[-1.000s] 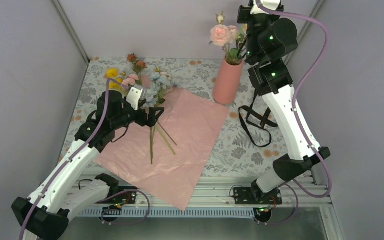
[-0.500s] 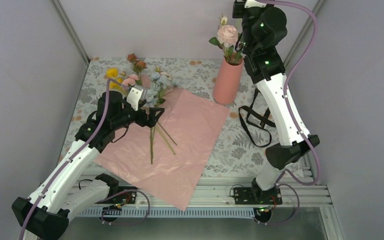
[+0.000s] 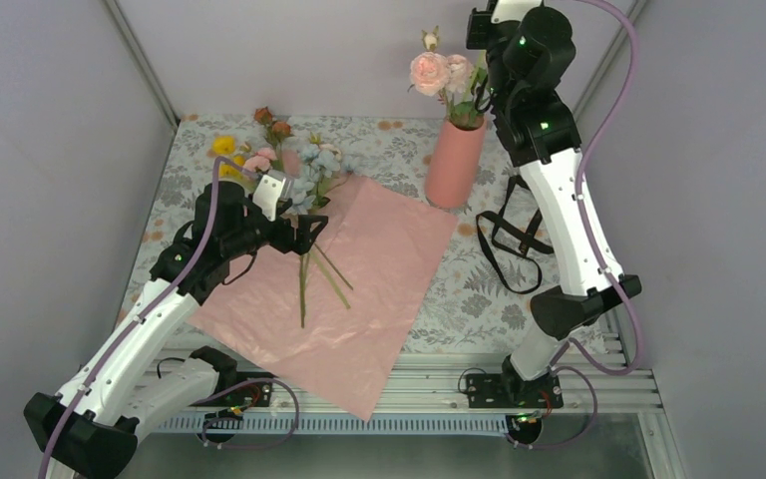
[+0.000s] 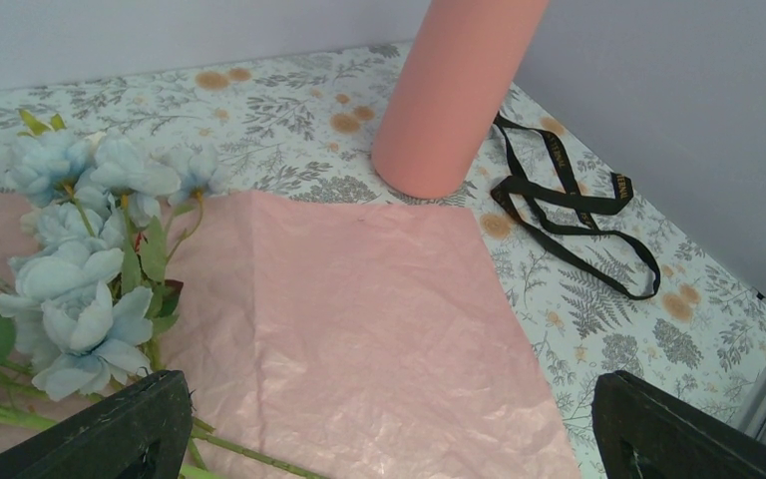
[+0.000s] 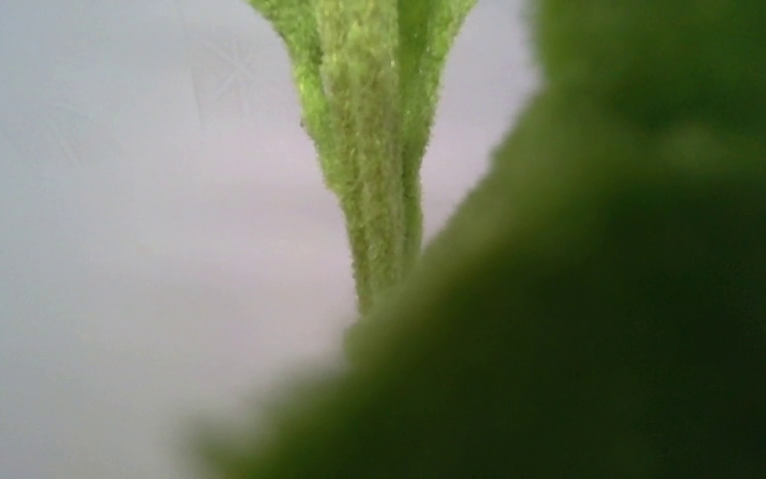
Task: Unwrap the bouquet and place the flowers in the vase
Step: Insert the fake flower into the vase.
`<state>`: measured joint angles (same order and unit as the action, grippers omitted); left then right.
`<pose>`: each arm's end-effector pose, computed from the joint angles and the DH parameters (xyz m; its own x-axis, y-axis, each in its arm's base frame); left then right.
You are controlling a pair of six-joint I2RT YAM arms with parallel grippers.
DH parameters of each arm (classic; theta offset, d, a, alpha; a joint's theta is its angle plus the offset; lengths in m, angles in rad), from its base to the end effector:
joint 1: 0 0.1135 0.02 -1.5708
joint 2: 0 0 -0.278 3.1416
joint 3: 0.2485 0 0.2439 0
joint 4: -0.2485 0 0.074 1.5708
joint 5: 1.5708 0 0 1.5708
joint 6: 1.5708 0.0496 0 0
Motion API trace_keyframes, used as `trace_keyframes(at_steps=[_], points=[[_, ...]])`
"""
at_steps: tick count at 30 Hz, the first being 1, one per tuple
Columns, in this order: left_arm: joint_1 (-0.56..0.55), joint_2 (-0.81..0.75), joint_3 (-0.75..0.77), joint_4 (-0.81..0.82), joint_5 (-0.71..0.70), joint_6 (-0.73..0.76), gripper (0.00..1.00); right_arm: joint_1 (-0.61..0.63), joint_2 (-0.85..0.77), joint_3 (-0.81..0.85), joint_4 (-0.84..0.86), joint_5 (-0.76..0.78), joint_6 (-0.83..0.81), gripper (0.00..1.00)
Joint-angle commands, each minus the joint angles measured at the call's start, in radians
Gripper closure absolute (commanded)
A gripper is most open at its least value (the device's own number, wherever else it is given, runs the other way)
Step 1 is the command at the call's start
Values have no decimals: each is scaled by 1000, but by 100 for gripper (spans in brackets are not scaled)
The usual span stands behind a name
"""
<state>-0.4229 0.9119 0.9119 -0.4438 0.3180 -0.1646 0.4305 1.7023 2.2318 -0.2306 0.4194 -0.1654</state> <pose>0.1720 -0.0944 0.3413 -0.4923 0.0509 -0.8689 0.5744 0.7690 -0.2804 0.3212 0.1253 0.5954 0.2685 -0.0422 -0.9624 0.0169 0.9991 -0.0391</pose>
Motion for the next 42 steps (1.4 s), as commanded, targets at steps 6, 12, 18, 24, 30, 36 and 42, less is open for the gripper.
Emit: trace_keyframes(at_steps=[6,12,18,24,30,36,42], points=[[0,-1,-7,7,3,19,0,-8,-64,-95,-104,46,74,96],[0,-10,-12,9,3,18,0,-16,-99,-233,-38,70,64,96],[0,-13,-11,8,-4,17,0,-34,-98,-318,-8,39,82,96],[0,-17,-13,6,-11,16,0,-41,-106,-389,-9,10,138,96],[-1,-10,-12,6,-13,17,0,-52,-115,-439,-7,3,165,96],[0,-16,-14,4,-20,16,0,-53,-135,-414,-23,-20,171,96],[0,-28,-18,5,-21,16,0,-53,-121,-299,-19,-55,143,96]])
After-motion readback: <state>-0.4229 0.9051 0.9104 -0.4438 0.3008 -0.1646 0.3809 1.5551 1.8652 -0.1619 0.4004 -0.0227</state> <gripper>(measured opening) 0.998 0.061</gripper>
